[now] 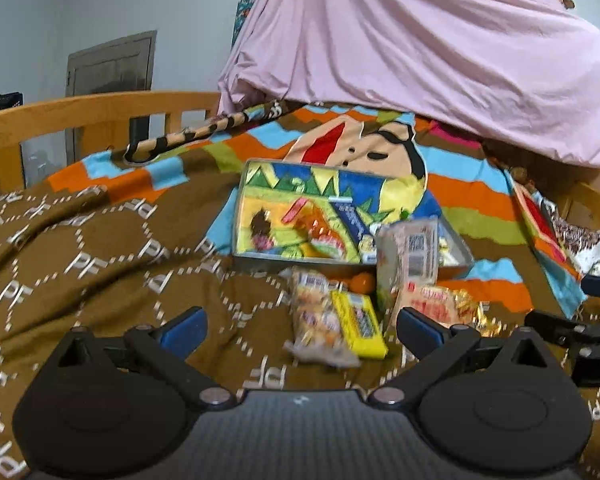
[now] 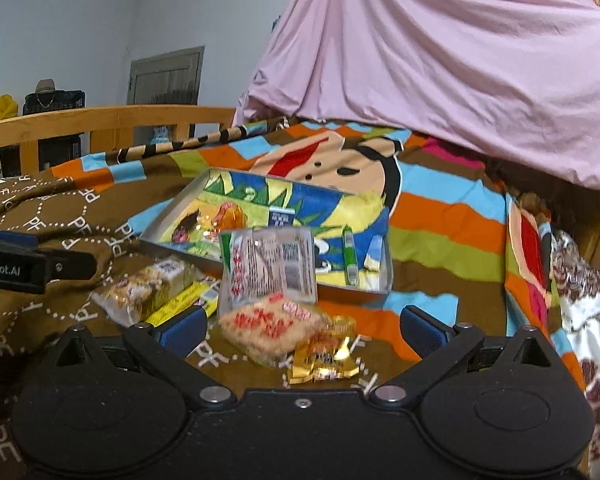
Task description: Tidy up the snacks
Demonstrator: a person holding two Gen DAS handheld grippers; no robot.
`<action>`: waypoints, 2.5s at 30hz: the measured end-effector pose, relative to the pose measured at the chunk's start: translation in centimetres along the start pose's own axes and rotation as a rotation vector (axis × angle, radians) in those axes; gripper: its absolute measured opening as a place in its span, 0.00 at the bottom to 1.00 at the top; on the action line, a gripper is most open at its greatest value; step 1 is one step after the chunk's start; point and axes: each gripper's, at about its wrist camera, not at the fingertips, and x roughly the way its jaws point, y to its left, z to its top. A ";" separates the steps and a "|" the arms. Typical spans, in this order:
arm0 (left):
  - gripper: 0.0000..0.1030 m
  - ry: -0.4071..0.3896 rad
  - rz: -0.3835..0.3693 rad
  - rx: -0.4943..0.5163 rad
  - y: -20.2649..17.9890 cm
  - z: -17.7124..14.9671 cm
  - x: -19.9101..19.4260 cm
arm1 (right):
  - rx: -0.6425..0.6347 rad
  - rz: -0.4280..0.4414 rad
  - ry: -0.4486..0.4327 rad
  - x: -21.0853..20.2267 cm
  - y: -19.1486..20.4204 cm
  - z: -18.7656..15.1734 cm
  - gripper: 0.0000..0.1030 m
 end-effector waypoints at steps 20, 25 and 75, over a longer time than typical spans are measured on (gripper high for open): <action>1.00 0.096 0.080 0.001 1.2 -2.5 -0.6 | -0.013 0.041 0.130 0.8 1.4 -2.5 0.99; 1.00 0.090 0.076 0.013 0.8 -2.5 -0.6 | -0.014 0.050 0.137 0.9 1.5 -2.6 0.99; 0.91 0.296 -0.320 0.262 -11.3 4.3 14.2 | -0.171 -0.036 0.148 9.2 -2.8 -3.9 0.91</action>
